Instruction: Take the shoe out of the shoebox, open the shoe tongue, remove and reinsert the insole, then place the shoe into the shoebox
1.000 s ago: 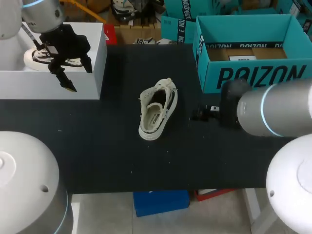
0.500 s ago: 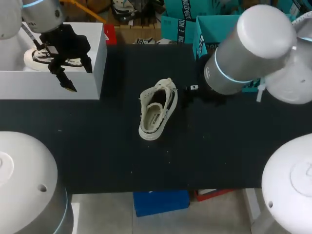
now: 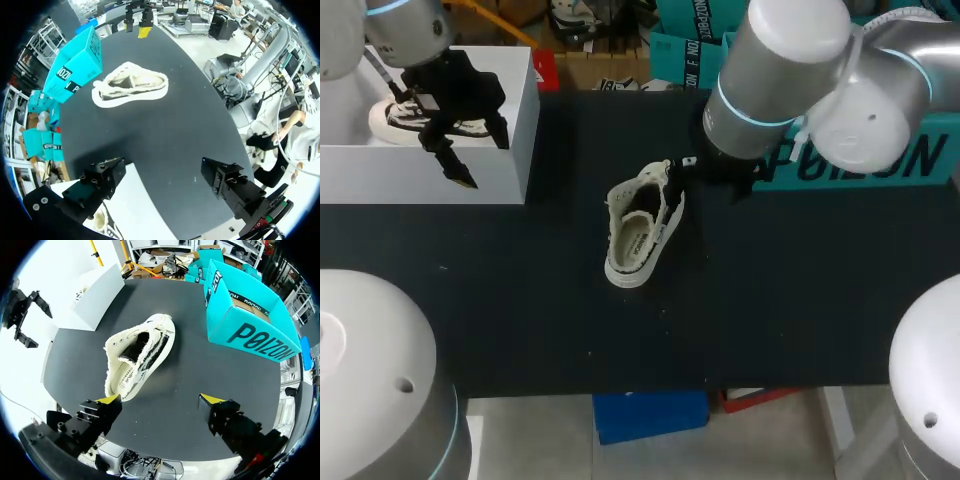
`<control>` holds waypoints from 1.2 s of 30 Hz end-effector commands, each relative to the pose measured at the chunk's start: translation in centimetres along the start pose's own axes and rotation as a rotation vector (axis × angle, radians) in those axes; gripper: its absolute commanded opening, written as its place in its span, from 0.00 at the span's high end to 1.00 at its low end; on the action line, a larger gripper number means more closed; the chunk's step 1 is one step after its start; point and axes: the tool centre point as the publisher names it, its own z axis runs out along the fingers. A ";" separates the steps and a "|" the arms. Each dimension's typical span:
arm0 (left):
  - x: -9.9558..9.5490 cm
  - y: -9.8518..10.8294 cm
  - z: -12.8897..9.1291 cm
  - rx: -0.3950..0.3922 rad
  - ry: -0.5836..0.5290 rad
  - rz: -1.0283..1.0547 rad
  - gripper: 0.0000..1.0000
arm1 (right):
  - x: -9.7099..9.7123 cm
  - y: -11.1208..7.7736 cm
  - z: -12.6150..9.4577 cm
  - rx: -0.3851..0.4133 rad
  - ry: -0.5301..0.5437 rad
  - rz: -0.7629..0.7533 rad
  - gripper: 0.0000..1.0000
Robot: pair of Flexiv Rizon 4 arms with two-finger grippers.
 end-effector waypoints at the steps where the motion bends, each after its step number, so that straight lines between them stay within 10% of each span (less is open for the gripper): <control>1: 0.1 0.0 0.0 -0.003 -0.001 -0.001 0.00 | 1.2 1.6 4.6 0.095 -0.009 -0.006 0.00; 25: 0.1 0.0 0.0 -0.003 -0.001 -0.001 0.00 | 0.7 4.0 11.0 0.180 -0.022 -0.017 0.00; 33: 0.1 0.0 0.0 -0.003 -0.001 -0.001 0.00 | 0.0 4.2 10.9 0.178 -0.029 -0.009 0.50; 36: 0.1 0.0 0.0 -0.003 -0.001 -0.001 0.00 | -0.1 4.1 11.1 0.177 -0.029 -0.006 0.50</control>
